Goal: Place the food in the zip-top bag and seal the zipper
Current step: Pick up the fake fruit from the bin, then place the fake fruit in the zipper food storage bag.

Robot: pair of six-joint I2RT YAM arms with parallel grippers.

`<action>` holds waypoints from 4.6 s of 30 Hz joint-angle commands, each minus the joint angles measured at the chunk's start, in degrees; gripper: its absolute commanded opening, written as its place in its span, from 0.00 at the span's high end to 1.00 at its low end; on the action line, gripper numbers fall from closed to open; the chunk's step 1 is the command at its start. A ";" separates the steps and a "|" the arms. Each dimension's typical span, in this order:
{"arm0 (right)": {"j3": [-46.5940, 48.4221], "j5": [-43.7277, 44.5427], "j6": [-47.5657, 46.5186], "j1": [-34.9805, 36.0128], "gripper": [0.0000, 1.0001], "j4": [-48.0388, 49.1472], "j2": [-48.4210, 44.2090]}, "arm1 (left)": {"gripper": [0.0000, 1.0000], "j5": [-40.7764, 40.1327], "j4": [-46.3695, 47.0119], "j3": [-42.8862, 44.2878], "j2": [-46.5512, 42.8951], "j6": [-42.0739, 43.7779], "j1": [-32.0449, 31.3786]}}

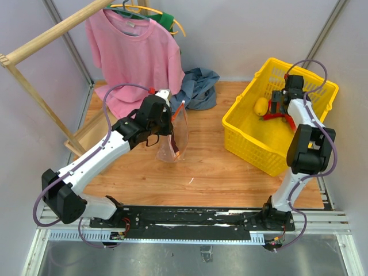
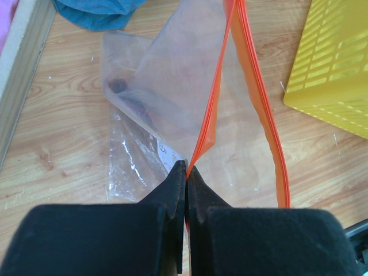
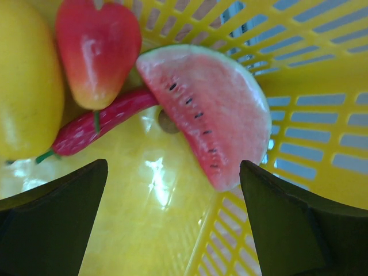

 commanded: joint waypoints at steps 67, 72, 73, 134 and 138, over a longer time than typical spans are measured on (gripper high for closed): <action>3.83 -9.83 20.13 -11.36 0.82 3.76 13.62 | 1.00 2.15 2.35 -0.25 -0.73 1.13 0.67; 1.95 -10.69 18.86 -10.97 0.94 4.84 8.09 | 1.00 2.31 2.39 -0.35 -1.28 1.03 0.67; 1.43 -10.67 18.44 -10.72 0.96 5.10 6.85 | 1.00 2.29 2.43 -0.26 -1.36 1.05 0.65; -4.03 -31.68 25.62 17.67 0.99 -0.02 -48.01 | 1.00 8.01 1.74 2.38 1.34 -1.80 0.67; -7.41 -29.11 29.62 26.94 0.99 4.15 -48.14 | 1.00 7.52 1.26 3.12 1.99 -2.70 0.67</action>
